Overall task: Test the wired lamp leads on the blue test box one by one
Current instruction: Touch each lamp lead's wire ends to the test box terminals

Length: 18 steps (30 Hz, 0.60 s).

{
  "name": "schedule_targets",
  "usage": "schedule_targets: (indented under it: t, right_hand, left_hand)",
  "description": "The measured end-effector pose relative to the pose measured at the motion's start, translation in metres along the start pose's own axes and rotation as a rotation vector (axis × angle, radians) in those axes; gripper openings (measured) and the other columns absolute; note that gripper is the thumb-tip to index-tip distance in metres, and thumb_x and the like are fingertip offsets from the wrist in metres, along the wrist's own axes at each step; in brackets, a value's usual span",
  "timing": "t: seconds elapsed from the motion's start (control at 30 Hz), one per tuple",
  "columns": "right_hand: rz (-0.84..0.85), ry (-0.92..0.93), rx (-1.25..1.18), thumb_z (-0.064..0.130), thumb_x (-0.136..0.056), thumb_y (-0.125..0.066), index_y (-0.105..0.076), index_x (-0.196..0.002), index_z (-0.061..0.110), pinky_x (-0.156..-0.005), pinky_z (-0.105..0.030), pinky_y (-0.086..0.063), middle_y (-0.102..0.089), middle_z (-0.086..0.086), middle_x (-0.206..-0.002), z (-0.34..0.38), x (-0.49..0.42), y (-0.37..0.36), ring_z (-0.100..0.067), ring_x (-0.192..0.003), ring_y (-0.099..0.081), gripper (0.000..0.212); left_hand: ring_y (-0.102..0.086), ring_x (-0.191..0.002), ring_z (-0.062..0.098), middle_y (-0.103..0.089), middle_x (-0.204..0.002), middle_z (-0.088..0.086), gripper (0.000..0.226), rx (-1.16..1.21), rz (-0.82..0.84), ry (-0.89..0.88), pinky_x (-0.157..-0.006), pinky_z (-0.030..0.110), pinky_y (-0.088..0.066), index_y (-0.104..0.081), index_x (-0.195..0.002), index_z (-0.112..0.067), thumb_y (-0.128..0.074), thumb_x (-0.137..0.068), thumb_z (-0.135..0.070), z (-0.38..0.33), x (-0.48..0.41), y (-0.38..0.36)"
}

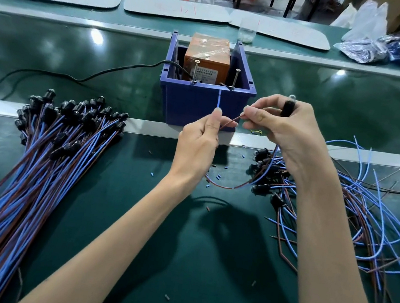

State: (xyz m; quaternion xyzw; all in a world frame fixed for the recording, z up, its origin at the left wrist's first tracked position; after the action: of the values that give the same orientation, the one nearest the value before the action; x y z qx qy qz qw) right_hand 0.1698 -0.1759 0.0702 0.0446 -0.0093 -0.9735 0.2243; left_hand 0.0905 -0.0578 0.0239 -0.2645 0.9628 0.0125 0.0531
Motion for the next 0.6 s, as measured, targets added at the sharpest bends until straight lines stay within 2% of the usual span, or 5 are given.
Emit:
schedule_targets:
  t: [0.17, 0.33, 0.4, 0.53, 0.6]
  right_hand:
    - [0.056, 0.019, -0.019, -0.002, -0.084, -0.067, -0.067, -0.078, 0.006, -0.046, -0.006, -0.040, -0.073, -0.004, -0.068, 0.0002, 0.0017, 0.0029, -0.012, -0.058, -0.070, 0.010]
    - [0.056, 0.059, 0.102, 0.001, -0.084, -0.069, -0.068, -0.075, 0.010, -0.045, -0.004, -0.036, -0.071, 0.003, -0.062, 0.0000, 0.0007, -0.0003, -0.004, -0.055, -0.066, 0.013]
    - [0.066, 0.064, 0.123, 0.001, -0.083, -0.070, -0.068, -0.075, 0.011, -0.045, -0.004, -0.036, -0.070, 0.004, -0.061, -0.0006, 0.0001, -0.0032, -0.003, -0.054, -0.064, 0.013]
    - [0.096, 0.051, 0.183, 0.002, -0.084, -0.070, -0.069, -0.077, 0.011, -0.046, -0.004, -0.037, -0.070, 0.006, -0.061, -0.0005, 0.0003, 0.0011, -0.001, -0.055, -0.064, 0.011]
    - [0.105, 0.045, 0.233, 0.002, -0.086, -0.069, -0.068, -0.076, 0.011, -0.046, -0.004, -0.036, -0.070, 0.007, -0.061, -0.0015, 0.0010, 0.0042, 0.000, -0.055, -0.063, 0.013]
  left_hand:
    - [-0.035, -0.044, 0.003, -0.051, -0.057, -0.011, 0.027, 0.070, 0.111, 0.007, -0.047, 0.013, -0.030, -0.062, -0.118, -0.019, -0.041, -0.102, -0.009, -0.0022, -0.0027, 0.0013]
    - [-0.036, -0.049, 0.002, -0.045, -0.055, -0.014, 0.027, -0.011, 0.101, -0.007, -0.051, 0.018, -0.029, -0.066, -0.083, -0.024, -0.046, -0.101, -0.025, -0.0040, -0.0012, 0.0006]
    - [-0.030, -0.049, 0.007, -0.040, -0.058, 0.002, 0.031, -0.048, 0.080, -0.009, -0.052, 0.025, -0.030, -0.060, -0.072, -0.021, -0.050, -0.100, -0.029, -0.0032, -0.0006, 0.0003]
    - [-0.038, -0.064, 0.016, -0.044, -0.069, 0.011, 0.029, -0.084, 0.082, -0.008, -0.069, 0.029, -0.036, -0.062, -0.070, -0.022, -0.054, -0.098, -0.027, -0.0036, -0.0008, 0.0020]
    - [-0.035, -0.058, 0.010, -0.042, -0.060, 0.004, 0.029, -0.114, 0.095, -0.016, -0.061, 0.022, -0.032, -0.063, -0.070, -0.023, -0.054, -0.098, -0.026, -0.0038, -0.0007, 0.0020]
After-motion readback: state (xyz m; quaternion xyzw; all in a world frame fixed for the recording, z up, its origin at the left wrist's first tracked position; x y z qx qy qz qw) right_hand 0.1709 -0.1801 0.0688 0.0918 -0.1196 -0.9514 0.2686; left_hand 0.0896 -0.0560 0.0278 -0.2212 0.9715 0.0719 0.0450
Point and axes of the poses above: each hand's wrist, its own x-axis away from the middle knuckle, its own y-axis out of the back of the hand, z = x × y, the point moved 2 cm from there along -x, towards the middle knuckle
